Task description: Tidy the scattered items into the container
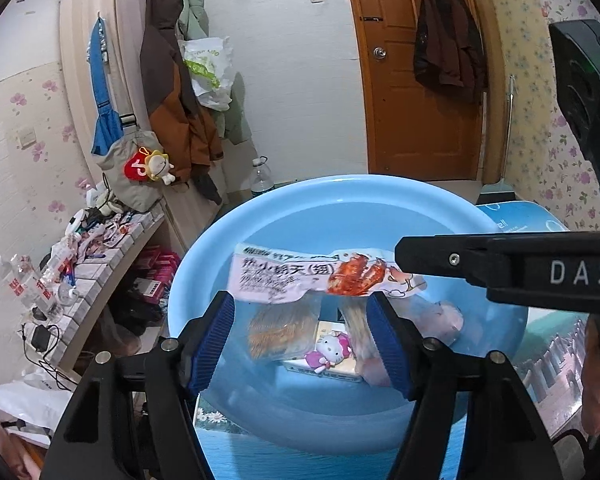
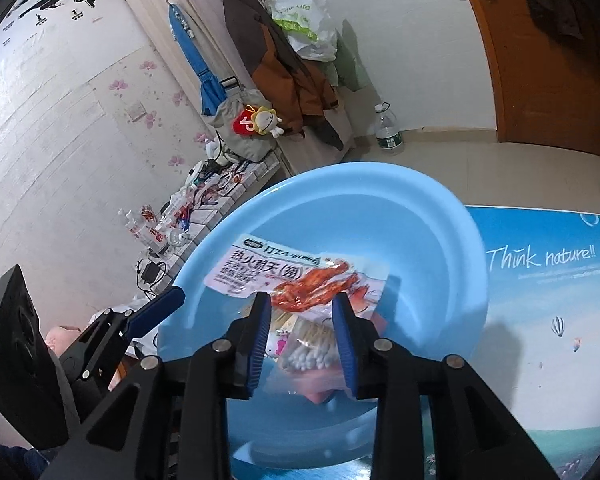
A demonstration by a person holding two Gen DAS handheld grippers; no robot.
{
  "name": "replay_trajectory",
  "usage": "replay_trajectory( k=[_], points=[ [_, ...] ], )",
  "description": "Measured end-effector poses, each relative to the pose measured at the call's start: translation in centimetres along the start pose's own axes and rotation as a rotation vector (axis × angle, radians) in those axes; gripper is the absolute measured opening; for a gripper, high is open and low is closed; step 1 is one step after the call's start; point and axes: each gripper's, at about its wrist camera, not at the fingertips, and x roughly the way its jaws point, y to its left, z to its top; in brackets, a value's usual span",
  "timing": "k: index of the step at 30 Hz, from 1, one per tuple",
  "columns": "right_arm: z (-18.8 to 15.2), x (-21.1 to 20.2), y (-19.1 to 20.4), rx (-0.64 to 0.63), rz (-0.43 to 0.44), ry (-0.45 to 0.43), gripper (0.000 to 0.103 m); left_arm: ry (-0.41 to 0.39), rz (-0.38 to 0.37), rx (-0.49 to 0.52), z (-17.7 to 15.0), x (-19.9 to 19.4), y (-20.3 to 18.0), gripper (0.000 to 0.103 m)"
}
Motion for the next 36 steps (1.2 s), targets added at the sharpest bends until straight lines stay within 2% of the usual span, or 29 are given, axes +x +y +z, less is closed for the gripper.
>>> replay_trajectory(
  k=[11, 16, 20, 26, 28, 30, 32, 33, 36],
  points=[
    [-0.3, -1.0, -0.2, -0.003, -0.026, -0.020, 0.032, -0.004, 0.024, -0.015, 0.2, -1.0, 0.6, 0.072],
    [-0.7, -2.0, -0.1, -0.018, -0.057, -0.033, 0.033, -0.008, 0.038, -0.017, 0.6, -1.6, 0.7, 0.080],
    [-1.1, -3.0, -0.2, -0.019, -0.098, -0.055, 0.047, -0.006, 0.045, -0.024, 0.7, -2.3, 0.5, 0.084],
    [-1.8, -4.7, -0.4, -0.012, -0.115, -0.076, 0.047, 0.011, 0.055, -0.021, 0.6, -3.0, -0.1, 0.093],
    [-2.0, -5.4, -0.6, -0.005, -0.127, -0.078, 0.051, 0.014, 0.056, -0.014, 0.7, -3.3, -0.4, 0.094],
    [-2.1, -6.2, -0.6, -0.002, -0.147, -0.084, 0.064, 0.018, 0.055, -0.009, 0.8, -3.5, -0.7, 0.098],
    [-2.1, -7.2, -0.5, -0.009, -0.170, -0.100, 0.072, 0.027, 0.051, -0.006, 1.1, -3.7, -1.0, 0.099],
    [-2.0, -7.6, -0.4, -0.014, -0.178, -0.106, 0.074, 0.033, 0.047, -0.003, 1.2, -3.7, -1.1, 0.099],
    [-1.8, -8.6, 0.0, -0.020, -0.190, -0.108, 0.075, 0.058, 0.052, 0.001, 1.6, -3.8, -1.3, 0.101]
  ],
)
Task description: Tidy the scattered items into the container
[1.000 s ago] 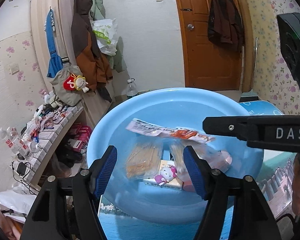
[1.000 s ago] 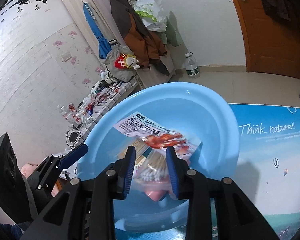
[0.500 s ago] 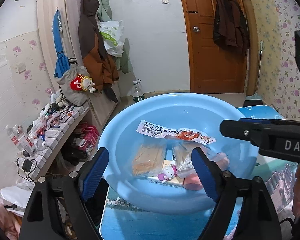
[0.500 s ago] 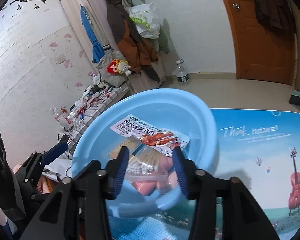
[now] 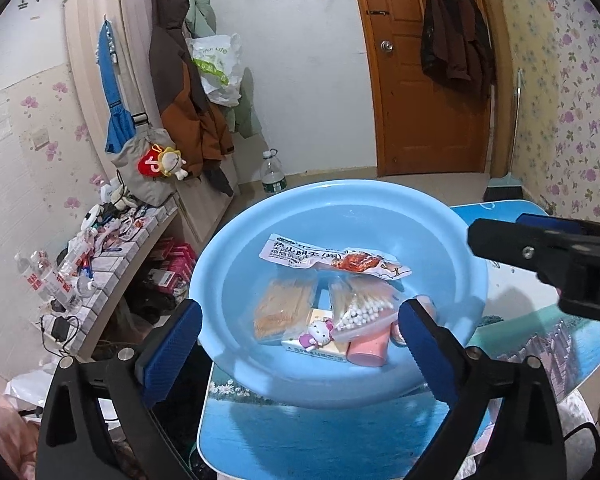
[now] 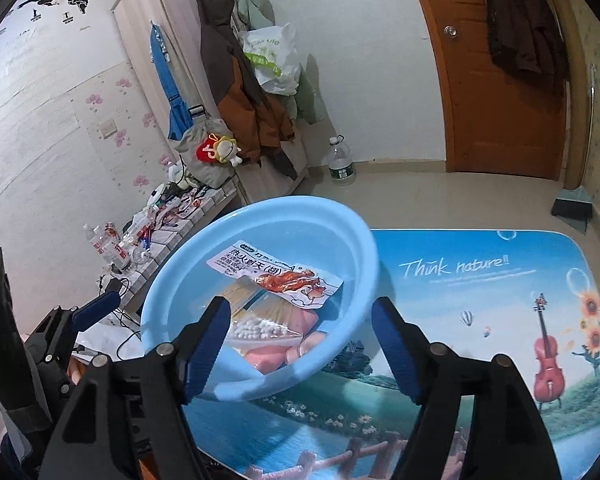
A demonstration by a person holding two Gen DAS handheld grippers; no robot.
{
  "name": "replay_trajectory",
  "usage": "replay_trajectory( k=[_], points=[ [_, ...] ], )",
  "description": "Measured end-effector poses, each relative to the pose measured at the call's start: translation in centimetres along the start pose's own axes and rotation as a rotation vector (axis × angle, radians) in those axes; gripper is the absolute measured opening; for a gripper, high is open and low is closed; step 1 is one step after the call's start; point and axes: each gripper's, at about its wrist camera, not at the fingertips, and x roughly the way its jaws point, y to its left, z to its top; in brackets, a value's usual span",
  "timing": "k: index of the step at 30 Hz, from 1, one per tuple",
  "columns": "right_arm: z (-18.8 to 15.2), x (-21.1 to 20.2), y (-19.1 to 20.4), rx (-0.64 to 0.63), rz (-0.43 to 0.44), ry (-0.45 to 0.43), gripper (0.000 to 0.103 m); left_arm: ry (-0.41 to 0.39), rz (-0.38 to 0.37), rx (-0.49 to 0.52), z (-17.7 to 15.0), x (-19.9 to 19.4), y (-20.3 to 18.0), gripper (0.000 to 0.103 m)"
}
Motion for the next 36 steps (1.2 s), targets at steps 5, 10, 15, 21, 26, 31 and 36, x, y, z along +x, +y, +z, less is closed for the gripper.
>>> replay_trajectory(
  k=[5, 10, 15, 21, 26, 31, 36],
  points=[
    [0.3, -1.1, -0.5, 0.030, -0.046, 0.024, 0.088, 0.041, -0.002, -0.009, 0.6, 0.0, -0.1, 0.102],
    [1.2, -1.7, -1.3, 0.076, -0.080, 0.059, 0.092, 0.097, -0.039, -0.023, 1.5, 0.1, 0.1, 0.103],
    [2.4, -2.2, -1.1, 0.027, -0.129, 0.079, 0.095, 0.137, -0.069, -0.001, 2.9, 0.2, -0.1, 0.103],
    [3.3, -3.4, -1.0, 0.013, -0.160, 0.087, 0.096, 0.172, -0.107, -0.013, 4.3, 0.1, -0.6, 0.103],
    [3.9, -4.0, -1.7, 0.048, -0.209, 0.126, 0.096, 0.153, -0.110, -0.009, 5.3, -0.6, -1.0, 0.103],
    [4.3, -5.3, -1.9, 0.048, -0.217, 0.106, 0.096, 0.143, -0.116, 0.000, 6.0, -1.5, -1.7, 0.103],
    [4.5, -6.5, -2.0, 0.054, -0.225, 0.086, 0.096, 0.128, -0.120, 0.001, 6.5, -2.3, -2.4, 0.103]
  ],
)
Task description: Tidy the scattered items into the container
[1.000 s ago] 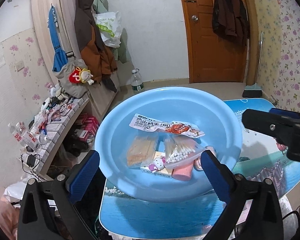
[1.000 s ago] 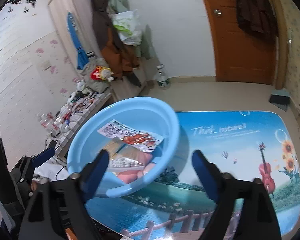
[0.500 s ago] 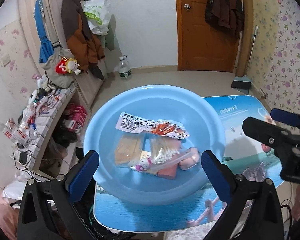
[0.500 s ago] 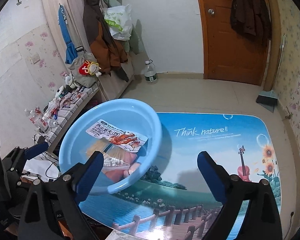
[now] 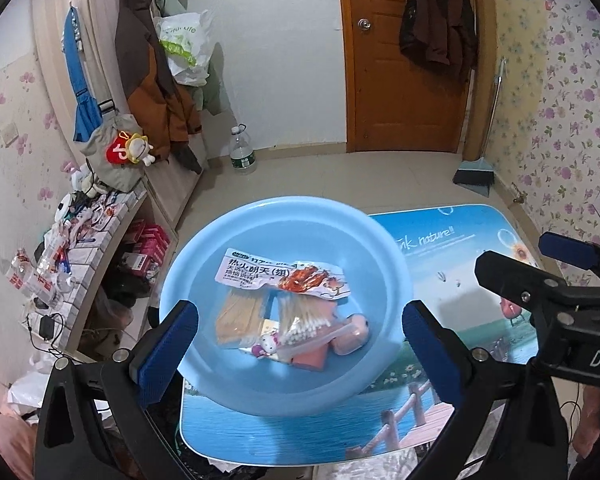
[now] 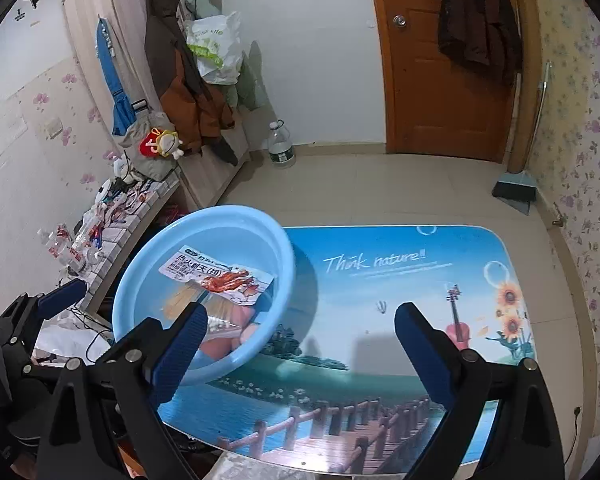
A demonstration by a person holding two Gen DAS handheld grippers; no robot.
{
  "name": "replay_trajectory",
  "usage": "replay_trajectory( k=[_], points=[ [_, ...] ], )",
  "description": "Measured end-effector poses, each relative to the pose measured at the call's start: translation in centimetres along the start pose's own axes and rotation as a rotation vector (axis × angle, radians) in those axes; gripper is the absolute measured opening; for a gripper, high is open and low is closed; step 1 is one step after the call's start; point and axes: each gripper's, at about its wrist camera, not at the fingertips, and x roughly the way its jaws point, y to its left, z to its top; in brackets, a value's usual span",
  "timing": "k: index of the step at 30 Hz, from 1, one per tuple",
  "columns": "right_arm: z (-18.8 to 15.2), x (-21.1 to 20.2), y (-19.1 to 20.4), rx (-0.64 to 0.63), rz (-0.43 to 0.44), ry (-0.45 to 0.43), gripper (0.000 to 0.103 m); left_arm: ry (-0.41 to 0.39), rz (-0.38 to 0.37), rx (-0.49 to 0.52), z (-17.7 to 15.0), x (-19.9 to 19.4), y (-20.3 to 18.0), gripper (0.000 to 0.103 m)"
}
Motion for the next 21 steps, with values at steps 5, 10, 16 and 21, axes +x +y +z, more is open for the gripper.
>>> replay_trajectory(
  k=[5, 10, 16, 21],
  points=[
    [-0.3, -1.1, -1.2, 0.011, -0.003, -0.030, 0.096, -0.049, 0.016, 0.009, 0.3, -1.0, -1.3, 0.103],
    [-0.8, -1.9, -3.1, 0.038, -0.015, -0.037, 0.096, -0.058, -0.008, 0.039, 0.5, -1.6, -3.6, 0.103],
    [-1.4, -3.5, -5.4, 0.056, -0.033, -0.059, 0.096, -0.070, -0.039, 0.069, 0.7, -2.0, -6.4, 0.103],
    [-1.9, -5.0, -8.0, 0.096, -0.060, -0.076, 0.096, -0.081, -0.059, 0.087, 0.9, -2.2, -8.5, 0.103]
  ],
)
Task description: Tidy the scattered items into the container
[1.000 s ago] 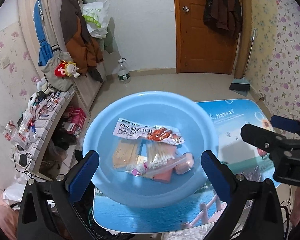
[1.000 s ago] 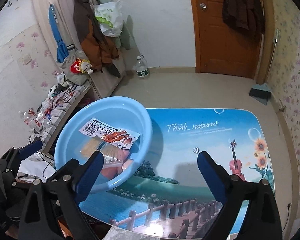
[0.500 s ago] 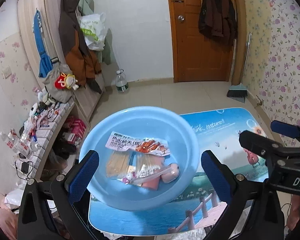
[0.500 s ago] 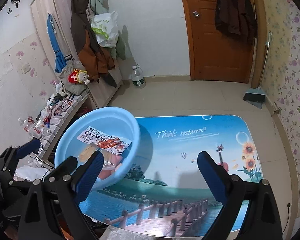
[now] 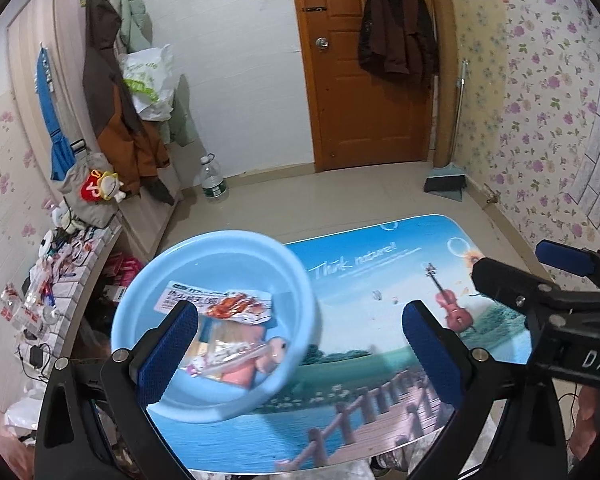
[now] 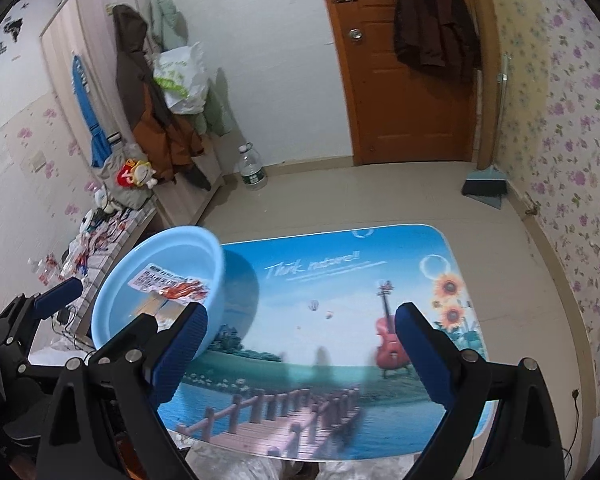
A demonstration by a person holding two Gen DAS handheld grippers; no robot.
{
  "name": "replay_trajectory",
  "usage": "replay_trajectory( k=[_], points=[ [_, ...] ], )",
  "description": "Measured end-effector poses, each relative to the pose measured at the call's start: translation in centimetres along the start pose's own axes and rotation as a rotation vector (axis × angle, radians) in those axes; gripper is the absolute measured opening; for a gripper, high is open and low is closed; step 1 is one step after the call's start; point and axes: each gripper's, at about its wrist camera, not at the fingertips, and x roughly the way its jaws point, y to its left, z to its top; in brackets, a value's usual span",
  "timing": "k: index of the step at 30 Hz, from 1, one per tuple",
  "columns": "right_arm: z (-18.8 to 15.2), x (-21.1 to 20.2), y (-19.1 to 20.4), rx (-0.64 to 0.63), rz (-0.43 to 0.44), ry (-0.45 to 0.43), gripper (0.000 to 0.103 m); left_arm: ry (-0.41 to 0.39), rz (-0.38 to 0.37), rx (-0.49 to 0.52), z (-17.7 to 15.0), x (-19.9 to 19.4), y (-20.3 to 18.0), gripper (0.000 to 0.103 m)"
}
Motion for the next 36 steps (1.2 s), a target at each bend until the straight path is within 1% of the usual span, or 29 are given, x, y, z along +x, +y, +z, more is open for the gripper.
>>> replay_trajectory(
  k=[6, 13, 21, 27, 36],
  points=[
    [0.0, -1.0, -2.6, 0.031, -0.024, -0.012, 0.096, -0.009, -0.013, 0.016, 0.2, -0.1, -2.2, 0.103],
    [-0.3, -1.4, -4.0, 0.035, -0.031, -0.010, 0.096, -0.008, -0.018, 0.028, 0.4, -0.2, -3.8, 0.103],
    [-0.5, -1.5, -5.0, 0.053, -0.033, -0.009, 0.096, -0.012, -0.018, 0.038, 0.5, -0.2, -4.2, 0.103],
    [-0.9, -1.1, -5.0, 0.057, -0.032, 0.000, 0.096, -0.009, -0.021, 0.033, 0.2, 0.0, -4.1, 0.103],
    [-2.4, -0.1, -5.0, 0.063, 0.006, -0.009, 0.096, -0.053, 0.023, 0.026, -1.6, 0.3, -4.1, 0.103]
  ],
)
